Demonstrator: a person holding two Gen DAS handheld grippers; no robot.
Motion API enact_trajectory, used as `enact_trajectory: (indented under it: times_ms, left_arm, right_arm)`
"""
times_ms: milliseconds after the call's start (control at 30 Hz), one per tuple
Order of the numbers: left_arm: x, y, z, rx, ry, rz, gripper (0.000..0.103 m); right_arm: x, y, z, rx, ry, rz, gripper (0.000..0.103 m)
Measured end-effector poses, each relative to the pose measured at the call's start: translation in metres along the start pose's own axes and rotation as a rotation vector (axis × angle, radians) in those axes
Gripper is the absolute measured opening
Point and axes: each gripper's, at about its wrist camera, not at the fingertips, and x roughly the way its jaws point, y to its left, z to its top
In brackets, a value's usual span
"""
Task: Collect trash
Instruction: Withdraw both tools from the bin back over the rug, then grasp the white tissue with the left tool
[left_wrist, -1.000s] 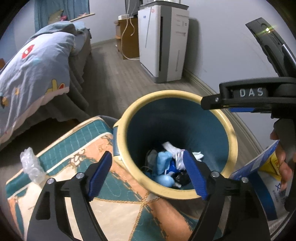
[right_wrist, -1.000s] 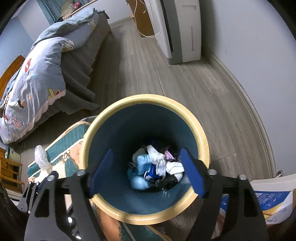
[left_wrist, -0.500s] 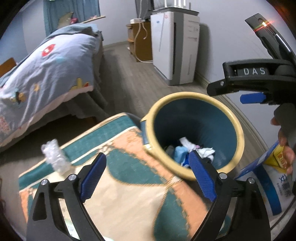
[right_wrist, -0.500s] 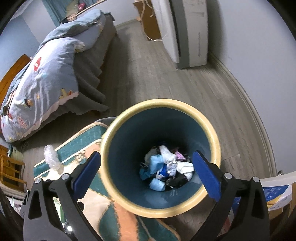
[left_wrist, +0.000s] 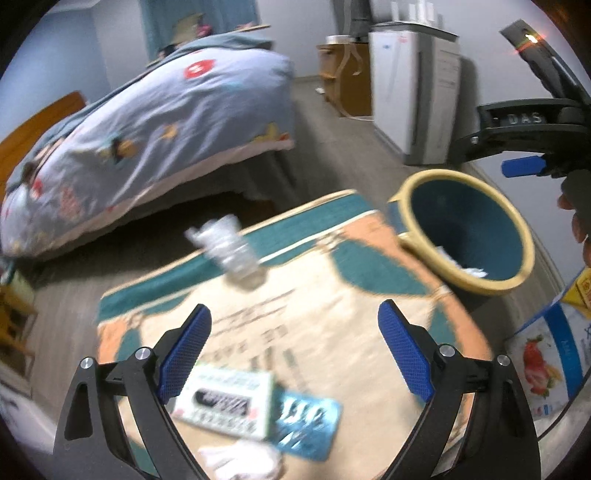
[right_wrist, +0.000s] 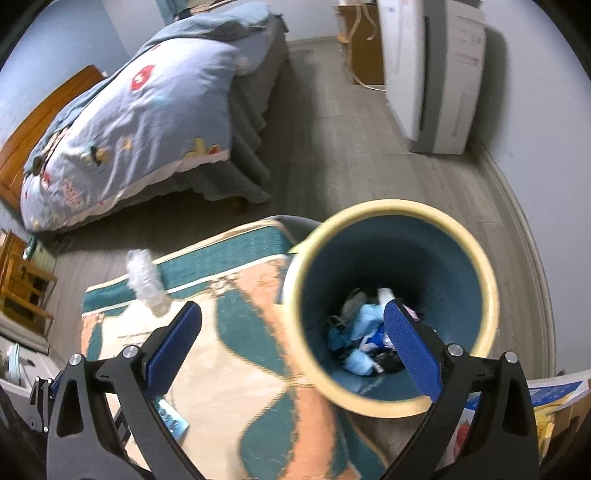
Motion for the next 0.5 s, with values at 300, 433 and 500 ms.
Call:
enact_trajectory:
  times_ms: [300,433,500]
  left_arm:
    - [-0.017,0.064,-0.042,-0.134,0.049,0.077,0.091]
    - [-0.019,0.087,-0.065,-0.201,0.099,0.084,0.091]
    - [-0.017,0.096,-0.077,-0.227,0.125,0.083,0.091]
  right_arm:
    - [0.007,0.064,-0.013,-0.152,0.020,0.018,0.097]
    - [0.014,0.086,-0.020,-0.208,0.039,0.016,0.097]
    - [0.016,0.094,-0.023,-0.227,0.045,0.020,0.097]
